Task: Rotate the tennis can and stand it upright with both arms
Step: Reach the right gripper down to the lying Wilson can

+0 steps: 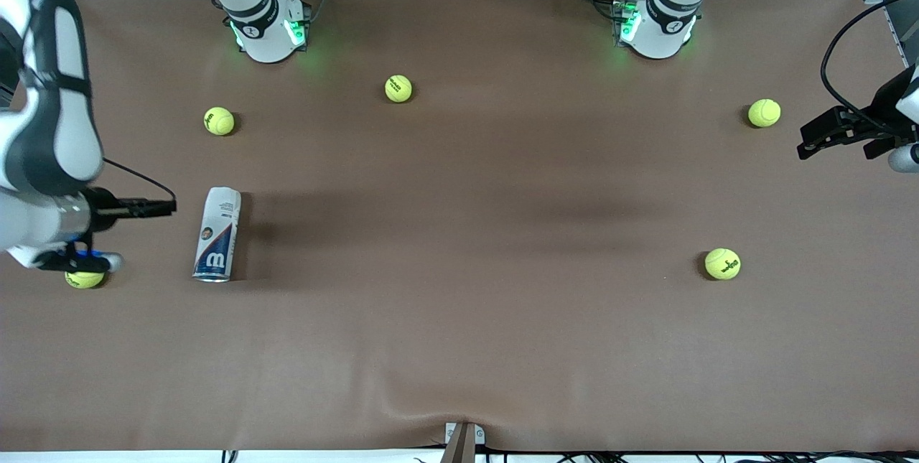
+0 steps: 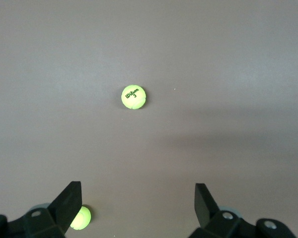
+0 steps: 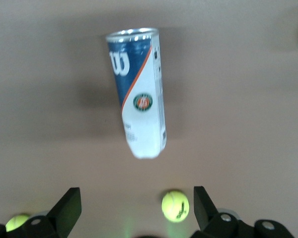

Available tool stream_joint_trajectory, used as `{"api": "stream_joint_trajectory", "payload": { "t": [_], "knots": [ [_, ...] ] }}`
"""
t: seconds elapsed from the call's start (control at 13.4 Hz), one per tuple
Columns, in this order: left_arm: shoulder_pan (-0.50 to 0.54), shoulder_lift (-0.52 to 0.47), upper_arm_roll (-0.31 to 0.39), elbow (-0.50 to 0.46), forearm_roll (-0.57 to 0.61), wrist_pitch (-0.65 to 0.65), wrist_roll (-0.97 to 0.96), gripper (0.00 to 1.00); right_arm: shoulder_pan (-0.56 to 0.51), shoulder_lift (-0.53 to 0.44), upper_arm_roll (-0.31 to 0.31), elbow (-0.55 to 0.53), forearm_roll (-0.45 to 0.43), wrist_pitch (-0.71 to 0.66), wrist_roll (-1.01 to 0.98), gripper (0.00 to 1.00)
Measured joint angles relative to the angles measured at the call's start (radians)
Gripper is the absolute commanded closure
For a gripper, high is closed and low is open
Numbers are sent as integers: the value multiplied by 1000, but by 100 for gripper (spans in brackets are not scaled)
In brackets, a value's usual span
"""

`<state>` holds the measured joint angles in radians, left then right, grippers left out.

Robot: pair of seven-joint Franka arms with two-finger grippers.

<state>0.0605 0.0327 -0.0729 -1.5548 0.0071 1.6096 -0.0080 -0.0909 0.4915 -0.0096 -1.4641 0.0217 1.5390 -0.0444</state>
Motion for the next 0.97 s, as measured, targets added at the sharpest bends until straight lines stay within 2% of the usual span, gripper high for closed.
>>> {"api": "stream_joint_trajectory", "payload": {
  "t": [0.3,0.67,0.97],
  "knots": [
    [2,0,0,-1,0,0,0,0,10,112,5,1,-9,68,-4,0],
    [11,0,0,-2,0,0,0,0,38,163,7,-17,-14,125,-21,0],
    [11,0,0,-2,0,-1,0,0,18,208,-1,-42,-18,251,-108,0]
  ]
}}
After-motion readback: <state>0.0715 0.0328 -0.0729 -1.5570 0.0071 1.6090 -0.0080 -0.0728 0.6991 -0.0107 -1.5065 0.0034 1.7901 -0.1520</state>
